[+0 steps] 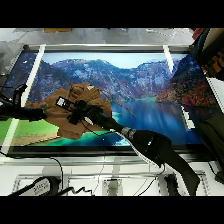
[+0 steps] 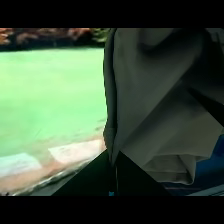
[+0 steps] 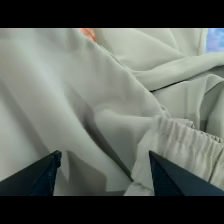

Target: Fold the clothes and pants, and hang the long-sleeved shirts on hangers.

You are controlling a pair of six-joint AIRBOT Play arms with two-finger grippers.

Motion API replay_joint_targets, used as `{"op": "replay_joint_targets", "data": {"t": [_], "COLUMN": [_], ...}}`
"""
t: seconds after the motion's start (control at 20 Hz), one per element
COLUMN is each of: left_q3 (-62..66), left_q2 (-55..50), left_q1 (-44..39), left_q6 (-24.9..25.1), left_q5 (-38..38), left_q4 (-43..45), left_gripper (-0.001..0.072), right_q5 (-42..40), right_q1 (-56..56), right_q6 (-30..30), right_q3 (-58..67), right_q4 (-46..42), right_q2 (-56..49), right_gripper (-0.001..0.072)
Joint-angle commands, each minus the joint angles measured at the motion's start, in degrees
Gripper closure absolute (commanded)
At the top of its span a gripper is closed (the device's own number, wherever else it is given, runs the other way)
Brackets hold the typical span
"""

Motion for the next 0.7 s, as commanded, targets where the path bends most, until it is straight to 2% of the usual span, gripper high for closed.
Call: {"op": "replay_joint_targets", "data": {"t": [0.0,0.65], "left_q3": [-0.04,-0.04], "left_q2": [-0.04,-0.04], "left_q1": [0.02,0.0], "left_q6": [0.02,0.2], "left_q5": [1.03,1.66], "left_q4": [-0.68,-2.01], "left_gripper": [0.0693,0.0692], "right_q5": [2.89,6.8], "right_q1": [-1.75,-2.93], "right_q6": [-0.09,-0.11], "right_q3": [2.54,5.22], "right_q4": [-2.16,-3.76], "right_q2": [-1.88,-3.43], "right_gripper": [0.0092,0.0092]}}
